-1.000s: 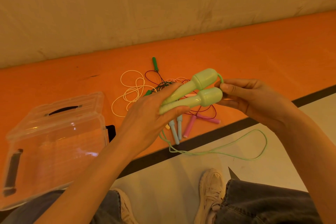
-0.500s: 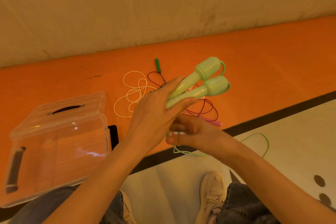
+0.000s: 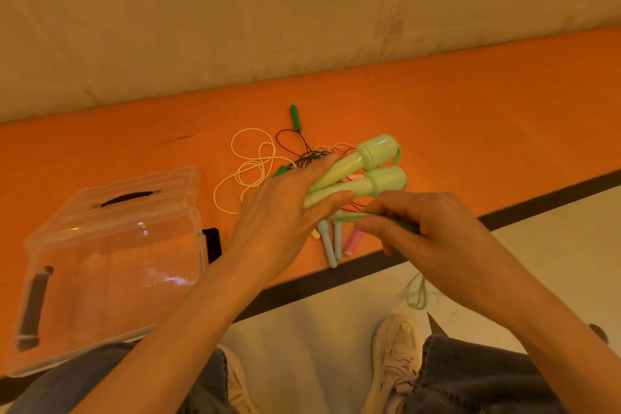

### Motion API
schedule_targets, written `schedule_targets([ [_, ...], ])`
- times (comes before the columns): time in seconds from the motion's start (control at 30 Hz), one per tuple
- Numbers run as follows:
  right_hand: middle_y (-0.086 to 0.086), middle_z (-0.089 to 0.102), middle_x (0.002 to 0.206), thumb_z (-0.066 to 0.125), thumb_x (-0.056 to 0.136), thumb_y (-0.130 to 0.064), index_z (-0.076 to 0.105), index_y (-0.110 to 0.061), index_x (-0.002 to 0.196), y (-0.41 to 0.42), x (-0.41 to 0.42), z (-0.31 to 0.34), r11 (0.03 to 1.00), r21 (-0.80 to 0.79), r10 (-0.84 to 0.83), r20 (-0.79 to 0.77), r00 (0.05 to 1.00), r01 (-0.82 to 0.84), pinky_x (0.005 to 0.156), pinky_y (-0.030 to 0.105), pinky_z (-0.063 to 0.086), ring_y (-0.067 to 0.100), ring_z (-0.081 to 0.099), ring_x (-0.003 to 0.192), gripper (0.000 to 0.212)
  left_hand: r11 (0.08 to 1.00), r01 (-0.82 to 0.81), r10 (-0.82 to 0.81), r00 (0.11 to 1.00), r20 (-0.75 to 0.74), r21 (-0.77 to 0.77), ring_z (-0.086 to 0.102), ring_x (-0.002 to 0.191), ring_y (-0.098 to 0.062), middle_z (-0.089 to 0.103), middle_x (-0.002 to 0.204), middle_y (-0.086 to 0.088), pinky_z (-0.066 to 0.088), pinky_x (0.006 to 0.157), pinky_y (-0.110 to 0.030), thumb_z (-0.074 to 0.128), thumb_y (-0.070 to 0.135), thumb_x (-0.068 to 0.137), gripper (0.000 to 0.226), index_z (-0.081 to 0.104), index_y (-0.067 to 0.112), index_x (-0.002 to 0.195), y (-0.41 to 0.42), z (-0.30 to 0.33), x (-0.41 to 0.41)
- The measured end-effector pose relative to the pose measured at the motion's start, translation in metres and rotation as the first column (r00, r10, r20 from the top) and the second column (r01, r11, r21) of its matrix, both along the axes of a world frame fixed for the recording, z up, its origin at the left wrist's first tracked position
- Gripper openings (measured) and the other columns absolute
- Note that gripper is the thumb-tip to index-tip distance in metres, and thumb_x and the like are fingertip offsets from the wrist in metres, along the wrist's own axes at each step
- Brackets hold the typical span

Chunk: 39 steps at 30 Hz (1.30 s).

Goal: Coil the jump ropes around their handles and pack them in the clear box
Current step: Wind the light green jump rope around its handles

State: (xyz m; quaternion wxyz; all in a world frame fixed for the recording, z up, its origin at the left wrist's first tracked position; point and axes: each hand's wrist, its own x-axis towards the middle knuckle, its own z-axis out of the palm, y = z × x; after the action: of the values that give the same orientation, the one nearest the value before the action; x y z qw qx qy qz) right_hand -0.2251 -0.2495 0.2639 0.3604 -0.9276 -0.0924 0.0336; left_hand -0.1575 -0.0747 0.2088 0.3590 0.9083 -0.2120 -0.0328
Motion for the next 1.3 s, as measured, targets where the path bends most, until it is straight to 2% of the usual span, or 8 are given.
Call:
schedule_targets([
  [0.17, -0.026, 0.058, 0.06, 0.067, 0.076, -0.045, 0.067, -0.03, 0.076, -0.015, 0.004, 0.003, 0.993, -0.053, -0.104, 0.019, 0.994, 0.104, 0.052, 0.012, 0.039, -0.002, 0.053, 0.056, 0.015, 0.994, 0.066, -0.069, 0.997, 0.031, 0.083, 0.054, 0.1, -0.013, 0.059, 0.114, 0.01, 0.044, 0.075, -0.034, 0.027, 0.058, 0.094, 0.053, 0.032, 0.045, 0.145, -0.003, 0.0, -0.004],
  [0.3, -0.027, 0.06, 0.068, 0.068, 0.08, -0.036, 0.067, -0.037, 0.085, -0.022, 0.0, 0.016, 0.988, -0.122, 0.087, -0.072, 0.994, -0.095, 0.058, 0.008, 0.043, -0.009, 0.059, 0.071, 0.005, 0.979, 0.063, -0.07, 0.997, 0.026, 0.196, 0.053, 0.106, -0.017, 0.055, 0.119, 0.007, 0.044, 0.08, -0.038, 0.031, 0.054, 0.095, 0.055, 0.026, 0.04, 0.148, -0.002, 0.003, -0.004],
  [0.43, -0.019, 0.063, 0.067, 0.058, 0.066, -0.057, 0.065, -0.038, 0.075, -0.031, 0.005, 0.027, 0.99, -0.139, 0.019, 0.051, 0.999, -0.011, 0.061, 0.018, 0.047, -0.001, 0.059, 0.071, 0.023, 0.942, 0.14, -0.154, 0.988, 0.024, 0.304, 0.053, 0.109, -0.02, 0.055, 0.12, 0.006, 0.042, 0.081, -0.036, 0.028, 0.056, 0.095, 0.056, 0.021, 0.044, 0.148, -0.007, 0.005, -0.009],
  [0.53, -0.019, 0.059, 0.071, 0.062, 0.065, -0.054, 0.06, -0.041, 0.075, -0.033, 0.01, 0.026, 0.986, -0.164, -0.009, 0.161, 0.987, 0.036, 0.06, 0.008, 0.04, -0.007, 0.052, 0.07, 0.016, 0.951, 0.184, -0.194, 0.981, 0.017, 0.248, 0.055, 0.103, -0.02, 0.058, 0.114, 0.006, 0.042, 0.078, -0.037, 0.021, 0.063, 0.095, 0.056, 0.027, 0.043, 0.146, -0.008, 0.003, -0.011],
  [0.67, -0.015, 0.06, 0.074, 0.068, 0.072, -0.04, 0.066, -0.034, 0.076, -0.03, 0.017, 0.019, 0.99, -0.112, -0.063, 0.22, 0.973, 0.089, 0.06, 0.006, 0.035, -0.008, 0.049, 0.068, 0.008, 0.964, 0.221, -0.224, 0.974, 0.007, 0.147, 0.056, 0.104, -0.016, 0.061, 0.115, 0.009, 0.042, 0.076, -0.035, 0.015, 0.076, 0.084, 0.07, 0.034, 0.043, 0.143, -0.006, 0.004, -0.015],
  [0.9, -0.019, 0.061, 0.079, 0.074, 0.074, -0.033, 0.071, -0.027, 0.082, -0.015, 0.021, 0.017, 0.996, -0.085, 0.027, 0.213, 0.977, -0.009, 0.063, 0.008, 0.036, -0.003, 0.052, 0.072, 0.01, 0.853, 0.254, -0.315, 0.947, 0.063, 0.455, 0.055, 0.098, -0.022, 0.052, 0.109, 0.004, 0.034, 0.064, -0.034, 0.027, 0.07, 0.085, 0.066, 0.039, 0.029, 0.134, -0.015, 0.005, -0.023],
  [1.13, -0.007, 0.071, 0.079, 0.074, 0.072, -0.024, 0.07, -0.029, 0.08, -0.045, 0.024, 0.029, 0.999, 0.003, 0.04, -0.051, 0.998, -0.04, 0.064, 0.015, 0.047, 0.006, 0.06, 0.077, 0.01, 0.882, 0.252, -0.333, 0.931, 0.149, 0.398, 0.059, 0.103, -0.027, 0.053, 0.121, 0.002, 0.047, 0.07, -0.038, 0.001, 0.063, 0.081, 0.078, 0.013, 0.033, 0.152, 0.0, -0.006, -0.017],
  [1.3, -0.004, 0.073, 0.079, 0.074, 0.067, -0.025, 0.074, -0.019, 0.081, -0.055, 0.028, 0.029, 0.97, 0.237, -0.052, -0.023, 0.998, 0.056, 0.066, 0.012, 0.047, 0.001, 0.064, 0.072, 0.015, 0.826, 0.296, -0.423, 0.888, 0.18, 0.48, 0.059, 0.094, -0.024, 0.051, 0.118, 0.004, 0.032, 0.06, -0.031, -0.004, 0.061, 0.082, 0.079, 0.005, 0.028, 0.154, -0.003, -0.005, -0.023],
])
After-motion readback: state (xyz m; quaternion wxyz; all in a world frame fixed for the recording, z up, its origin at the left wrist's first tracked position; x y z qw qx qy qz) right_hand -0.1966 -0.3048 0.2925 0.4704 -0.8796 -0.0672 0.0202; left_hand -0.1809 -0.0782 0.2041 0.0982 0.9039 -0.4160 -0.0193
